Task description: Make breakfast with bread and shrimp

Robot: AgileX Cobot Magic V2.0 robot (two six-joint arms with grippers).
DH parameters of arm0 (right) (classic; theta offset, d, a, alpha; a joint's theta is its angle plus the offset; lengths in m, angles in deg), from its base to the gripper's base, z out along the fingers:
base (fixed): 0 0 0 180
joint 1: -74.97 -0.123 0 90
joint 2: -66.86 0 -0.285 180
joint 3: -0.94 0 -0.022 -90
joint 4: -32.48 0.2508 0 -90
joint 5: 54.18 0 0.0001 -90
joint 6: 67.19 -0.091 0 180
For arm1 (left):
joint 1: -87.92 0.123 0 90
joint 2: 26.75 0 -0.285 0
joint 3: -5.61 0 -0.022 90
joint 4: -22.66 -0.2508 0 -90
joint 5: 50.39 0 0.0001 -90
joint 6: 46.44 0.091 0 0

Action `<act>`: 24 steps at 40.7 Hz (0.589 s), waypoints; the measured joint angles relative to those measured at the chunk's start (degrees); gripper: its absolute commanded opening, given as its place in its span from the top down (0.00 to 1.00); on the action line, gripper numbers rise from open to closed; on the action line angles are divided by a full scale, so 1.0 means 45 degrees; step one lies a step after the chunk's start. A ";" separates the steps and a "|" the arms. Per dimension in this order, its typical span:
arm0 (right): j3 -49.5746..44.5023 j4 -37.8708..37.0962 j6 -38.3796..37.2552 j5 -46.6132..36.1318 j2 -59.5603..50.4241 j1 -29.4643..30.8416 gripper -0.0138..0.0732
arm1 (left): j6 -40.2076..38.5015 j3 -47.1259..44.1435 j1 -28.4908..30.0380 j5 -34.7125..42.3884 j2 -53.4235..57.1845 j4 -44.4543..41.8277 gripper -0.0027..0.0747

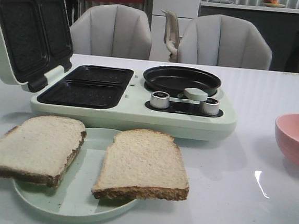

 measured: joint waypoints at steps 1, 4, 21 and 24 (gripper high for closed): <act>0.0000 0.0000 0.0000 0.0000 0.0000 0.0000 0.60 | 0.0000 0.0000 0.0000 0.0003 0.0000 0.0023 0.77; 0.0000 0.0000 0.0000 0.0000 0.0000 0.0000 0.45 | 0.0000 0.0000 0.0000 -0.0024 0.0000 0.0022 0.61; 0.0000 0.0000 0.0000 0.0000 0.0000 0.0000 0.32 | 0.0794 0.0000 0.0000 -0.0209 -0.0300 0.0046 0.26; 0.0000 0.0000 0.0000 0.0000 0.0000 0.0000 0.32 | 0.1616 0.0000 0.0000 -0.0490 -0.0667 0.0181 0.26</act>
